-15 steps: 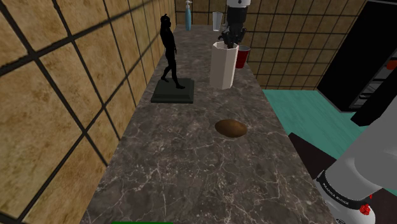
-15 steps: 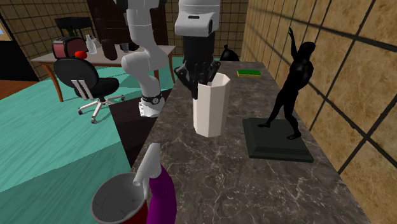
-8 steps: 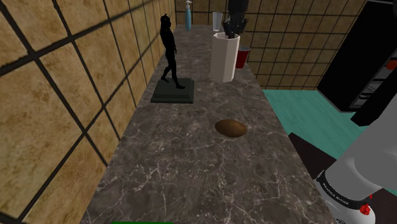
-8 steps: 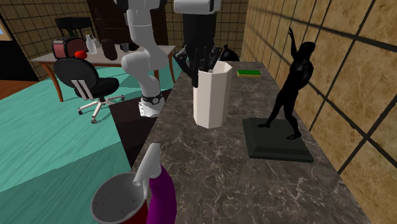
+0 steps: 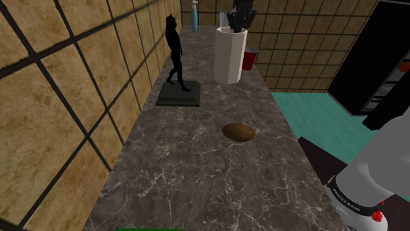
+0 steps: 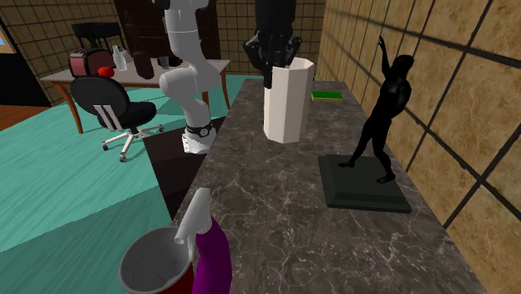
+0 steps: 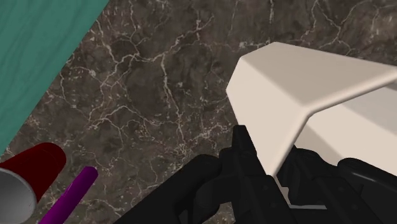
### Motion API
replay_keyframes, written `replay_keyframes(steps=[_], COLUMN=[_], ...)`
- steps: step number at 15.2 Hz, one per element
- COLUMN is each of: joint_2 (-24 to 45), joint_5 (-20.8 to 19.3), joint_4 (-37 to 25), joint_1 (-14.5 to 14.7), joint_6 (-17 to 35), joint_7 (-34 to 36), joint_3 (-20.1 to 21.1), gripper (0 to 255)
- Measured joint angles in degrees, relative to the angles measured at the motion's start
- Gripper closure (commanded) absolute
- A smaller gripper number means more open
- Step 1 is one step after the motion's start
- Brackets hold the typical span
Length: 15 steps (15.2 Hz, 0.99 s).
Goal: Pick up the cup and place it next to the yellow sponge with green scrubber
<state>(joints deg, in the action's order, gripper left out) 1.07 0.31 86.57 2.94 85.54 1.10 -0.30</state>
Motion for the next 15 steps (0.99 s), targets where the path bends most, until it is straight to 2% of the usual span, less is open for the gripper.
replay_keyframes(steps=[5,10,15], joint_2=[-4.42,-6.87,-7.01], joint_5=[0.34,1.00,1.67], joint_4=[2.40,2.01,-1.59], joint_1=[2.84,5.60,8.56], joint_6=[-1.96,-4.73,-8.29], joint_7=[5.79,11.84,18.78], joint_3=[2.92,6.14,9.94], gripper=[255,255,255])
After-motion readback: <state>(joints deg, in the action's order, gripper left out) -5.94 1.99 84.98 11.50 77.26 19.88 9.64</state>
